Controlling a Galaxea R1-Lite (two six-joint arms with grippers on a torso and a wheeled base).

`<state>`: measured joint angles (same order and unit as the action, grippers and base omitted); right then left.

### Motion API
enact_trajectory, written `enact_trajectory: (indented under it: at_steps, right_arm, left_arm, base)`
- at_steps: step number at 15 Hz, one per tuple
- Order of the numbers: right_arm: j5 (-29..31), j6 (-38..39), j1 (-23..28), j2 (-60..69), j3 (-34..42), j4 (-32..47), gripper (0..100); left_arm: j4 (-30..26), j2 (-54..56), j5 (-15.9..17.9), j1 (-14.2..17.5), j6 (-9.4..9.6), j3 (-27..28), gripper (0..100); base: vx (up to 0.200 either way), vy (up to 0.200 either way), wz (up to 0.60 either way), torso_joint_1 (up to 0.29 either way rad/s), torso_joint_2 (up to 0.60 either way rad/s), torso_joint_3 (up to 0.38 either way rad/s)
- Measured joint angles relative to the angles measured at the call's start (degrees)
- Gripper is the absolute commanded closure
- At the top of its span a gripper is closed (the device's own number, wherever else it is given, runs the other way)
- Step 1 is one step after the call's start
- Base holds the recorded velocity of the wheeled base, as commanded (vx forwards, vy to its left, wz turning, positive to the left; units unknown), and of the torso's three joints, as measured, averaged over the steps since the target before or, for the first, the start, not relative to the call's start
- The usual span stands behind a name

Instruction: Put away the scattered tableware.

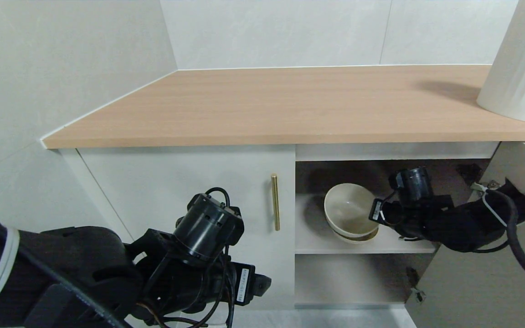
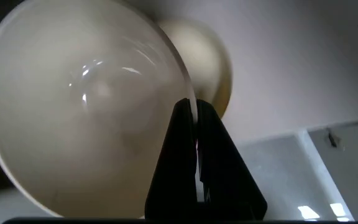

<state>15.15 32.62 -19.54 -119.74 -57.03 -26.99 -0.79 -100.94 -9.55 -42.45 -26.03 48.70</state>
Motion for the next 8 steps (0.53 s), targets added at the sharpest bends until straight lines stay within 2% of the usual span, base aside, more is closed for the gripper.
enact_trajectory:
  at_steps: [3, 8]
  right_arm:
    - [2.5, 1.0, 1.3, -2.8, -2.7, 0.0, 100]
    - [3.2, 1.0, 1.5, -5.7, -4.5, 0.1, 100]
  left_arm:
    - [0.0, -0.1, -0.2, 0.0, -0.57, 0.0, 0]
    - [0.0, -0.1, -0.2, 0.0, -0.62, 0.1, 0]
  base:
    - [0.000, 0.000, 0.00, 0.000, 0.00, 0.000]
    - [0.000, 0.000, 0.00, 0.000, 0.00, 0.000]
